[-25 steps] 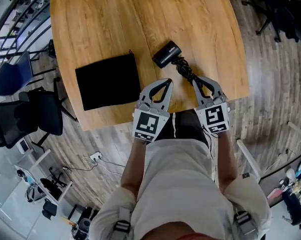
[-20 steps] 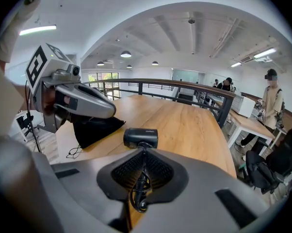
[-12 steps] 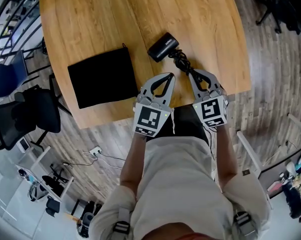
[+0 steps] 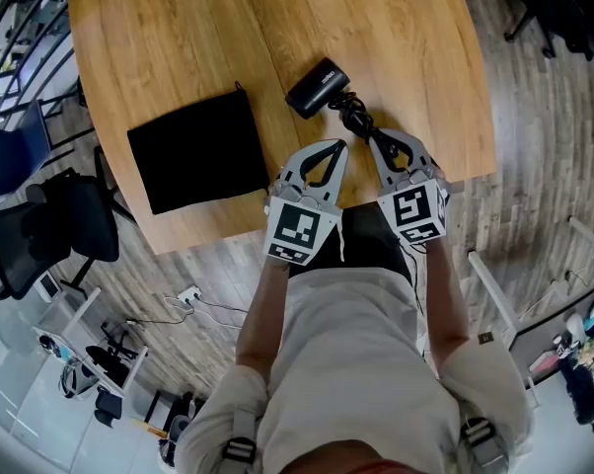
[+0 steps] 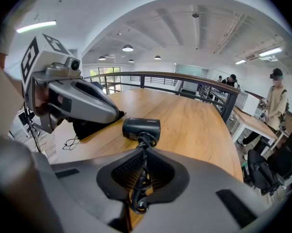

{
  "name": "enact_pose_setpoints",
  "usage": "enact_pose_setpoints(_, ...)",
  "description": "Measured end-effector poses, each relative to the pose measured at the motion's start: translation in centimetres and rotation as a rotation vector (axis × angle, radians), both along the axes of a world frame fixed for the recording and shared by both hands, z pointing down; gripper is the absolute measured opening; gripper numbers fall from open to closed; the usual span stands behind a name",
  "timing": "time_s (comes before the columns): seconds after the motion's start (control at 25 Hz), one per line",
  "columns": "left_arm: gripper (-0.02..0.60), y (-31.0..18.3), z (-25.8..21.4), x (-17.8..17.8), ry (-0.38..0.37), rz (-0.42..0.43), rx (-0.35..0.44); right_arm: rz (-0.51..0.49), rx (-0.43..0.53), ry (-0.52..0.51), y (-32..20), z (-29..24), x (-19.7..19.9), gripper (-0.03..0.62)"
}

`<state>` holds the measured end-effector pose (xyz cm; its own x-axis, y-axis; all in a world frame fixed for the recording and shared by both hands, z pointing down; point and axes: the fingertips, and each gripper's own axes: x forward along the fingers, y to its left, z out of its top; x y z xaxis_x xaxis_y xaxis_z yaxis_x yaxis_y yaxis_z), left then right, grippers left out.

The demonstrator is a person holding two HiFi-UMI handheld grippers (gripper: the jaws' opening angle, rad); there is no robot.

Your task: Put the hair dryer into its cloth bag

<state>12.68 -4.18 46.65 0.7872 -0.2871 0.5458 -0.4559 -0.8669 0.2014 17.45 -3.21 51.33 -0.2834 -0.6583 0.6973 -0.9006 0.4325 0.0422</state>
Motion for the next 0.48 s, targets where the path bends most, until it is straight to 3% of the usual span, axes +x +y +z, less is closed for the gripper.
enact_pose_setpoints(0.16,0.02,0.18,0.37,0.17,-0.005,0.006,-0.005,-0.01,-0.003,0.001,-0.23,0.36,-0.18,0.026)
enact_pose_setpoints(0.48,0.02,0.25,0.79,0.12,-0.009,0.007,-0.015,-0.023,-0.028,0.0,-0.42,1.03,-0.47,0.098)
